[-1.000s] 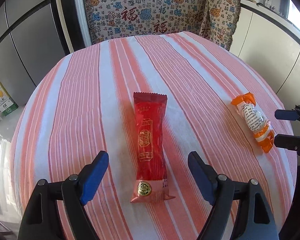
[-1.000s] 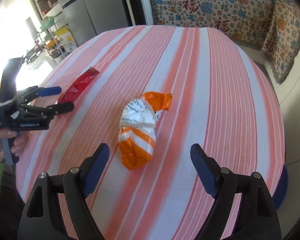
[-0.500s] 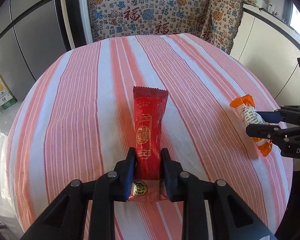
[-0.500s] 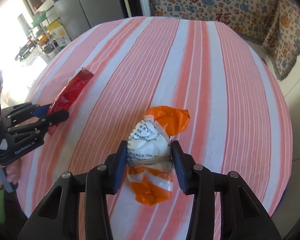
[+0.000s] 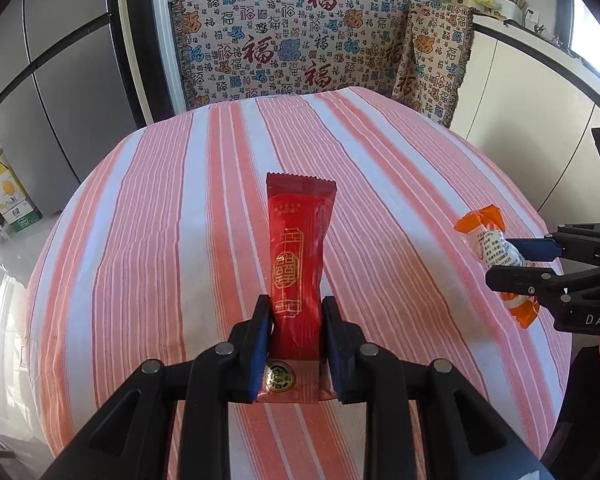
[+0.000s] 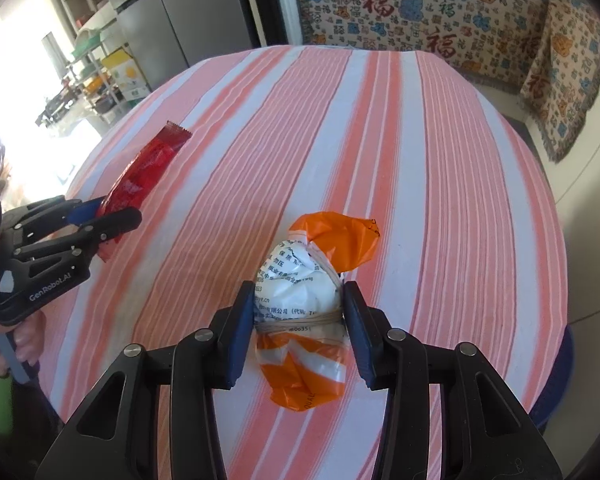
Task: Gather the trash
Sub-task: 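Carry candy bar and snack bag over the blue wastebasket and open both tools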
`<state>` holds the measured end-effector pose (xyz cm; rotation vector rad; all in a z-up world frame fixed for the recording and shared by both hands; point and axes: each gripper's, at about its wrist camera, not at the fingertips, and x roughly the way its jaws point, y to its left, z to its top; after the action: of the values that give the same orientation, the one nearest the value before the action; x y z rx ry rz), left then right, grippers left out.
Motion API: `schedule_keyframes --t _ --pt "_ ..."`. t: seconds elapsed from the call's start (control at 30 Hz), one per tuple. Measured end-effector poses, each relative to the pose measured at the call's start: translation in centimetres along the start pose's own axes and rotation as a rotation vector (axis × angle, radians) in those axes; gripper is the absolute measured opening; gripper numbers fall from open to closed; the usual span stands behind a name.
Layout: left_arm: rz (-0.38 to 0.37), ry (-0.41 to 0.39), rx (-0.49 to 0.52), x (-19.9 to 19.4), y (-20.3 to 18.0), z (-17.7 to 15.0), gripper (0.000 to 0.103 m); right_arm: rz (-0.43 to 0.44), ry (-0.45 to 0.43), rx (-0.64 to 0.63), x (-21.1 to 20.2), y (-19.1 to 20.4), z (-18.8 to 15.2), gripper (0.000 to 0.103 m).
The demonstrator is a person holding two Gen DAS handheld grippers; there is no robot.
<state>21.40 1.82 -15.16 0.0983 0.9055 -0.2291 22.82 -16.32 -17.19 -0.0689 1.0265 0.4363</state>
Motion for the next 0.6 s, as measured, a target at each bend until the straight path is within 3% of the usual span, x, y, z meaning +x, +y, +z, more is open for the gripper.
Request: schedule_keyframes --t 0.17,0.33,0.6 --pt "-0.011 -0.010 0.020 -0.5 -1.3 0.3 0.025 0.004 -0.009 0.013 -0.5 -0.7 -0.5 0.045" --pt "-0.129 -0.010 0.021 -1.2 -4.5 1.1 0.025 -0.002 -0.065 0.058 -3.7 -3.9 -1.8 0.045" --pt "-0.404 -0.003 0.182 -0.7 -20.1 3.9 0.025 -0.217 -0.128 0.259 -12.8 -20.0 -7.1 0.045"
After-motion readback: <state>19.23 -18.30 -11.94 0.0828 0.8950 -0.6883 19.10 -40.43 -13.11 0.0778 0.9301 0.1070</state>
